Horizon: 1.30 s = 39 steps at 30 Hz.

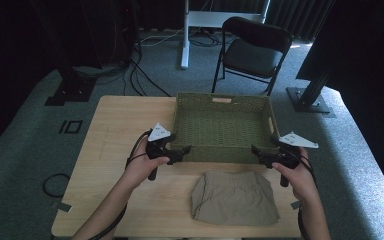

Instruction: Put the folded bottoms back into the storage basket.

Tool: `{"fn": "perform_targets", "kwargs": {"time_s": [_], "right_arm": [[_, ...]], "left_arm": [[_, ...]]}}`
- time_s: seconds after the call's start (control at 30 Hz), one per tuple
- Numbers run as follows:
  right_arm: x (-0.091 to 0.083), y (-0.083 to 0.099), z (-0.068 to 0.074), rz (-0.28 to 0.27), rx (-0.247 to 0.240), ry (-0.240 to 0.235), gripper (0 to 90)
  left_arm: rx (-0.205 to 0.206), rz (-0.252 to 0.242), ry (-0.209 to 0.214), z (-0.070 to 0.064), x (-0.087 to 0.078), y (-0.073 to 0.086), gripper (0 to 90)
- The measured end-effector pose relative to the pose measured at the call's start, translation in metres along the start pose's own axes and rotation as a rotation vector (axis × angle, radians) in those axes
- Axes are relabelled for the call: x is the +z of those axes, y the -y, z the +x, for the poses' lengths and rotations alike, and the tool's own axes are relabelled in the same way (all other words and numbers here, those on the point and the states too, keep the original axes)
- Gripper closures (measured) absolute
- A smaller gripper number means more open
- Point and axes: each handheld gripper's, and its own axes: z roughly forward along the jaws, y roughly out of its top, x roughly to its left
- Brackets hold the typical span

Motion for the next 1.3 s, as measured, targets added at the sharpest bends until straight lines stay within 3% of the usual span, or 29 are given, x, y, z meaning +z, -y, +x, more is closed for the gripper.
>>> {"fn": "perform_targets", "kwargs": {"time_s": [0.17, 0.37, 0.5, 0.67, 0.83, 0.93, 1.07, 1.3], "right_arm": [[-0.009, 0.007, 0.007, -0.004, -0.003, -0.008, 12.6], [-0.018, 0.015, 0.016, -0.017, -0.030, -0.019, 12.4], [-0.021, 0.025, 0.021, -0.016, -0.021, -0.029, 12.4], [-0.022, 0.041, 0.028, 0.006, -0.027, -0.030, 12.4], [-0.023, 0.051, 0.031, 0.012, -0.011, -0.023, 12.4], [-0.022, 0.061, 0.032, 0.025, 0.002, -0.033, 12.5], [-0.024, 0.070, 0.032, 0.040, 0.007, -0.014, 12.5], [-0.023, 0.089, 0.032, 0.091, 0.036, 0.047, 12.9]], "left_arm": [[0.040, 0.013, 0.013, -0.012, 0.000, 0.004, 22.1], [0.068, 0.009, 0.061, -0.028, -0.001, 0.006, 20.4], [0.089, -0.001, 0.095, -0.040, -0.001, 0.010, 20.1], [0.135, 0.027, 0.122, -0.053, 0.001, 0.020, 20.1], [0.122, 0.031, 0.148, -0.061, 0.003, 0.029, 20.1], [0.114, 0.057, 0.161, -0.065, 0.006, 0.038, 20.1], [0.100, 0.094, 0.177, -0.071, 0.012, 0.051, 20.0], [0.065, 0.147, 0.164, -0.081, 0.030, 0.071, 20.0]]}}
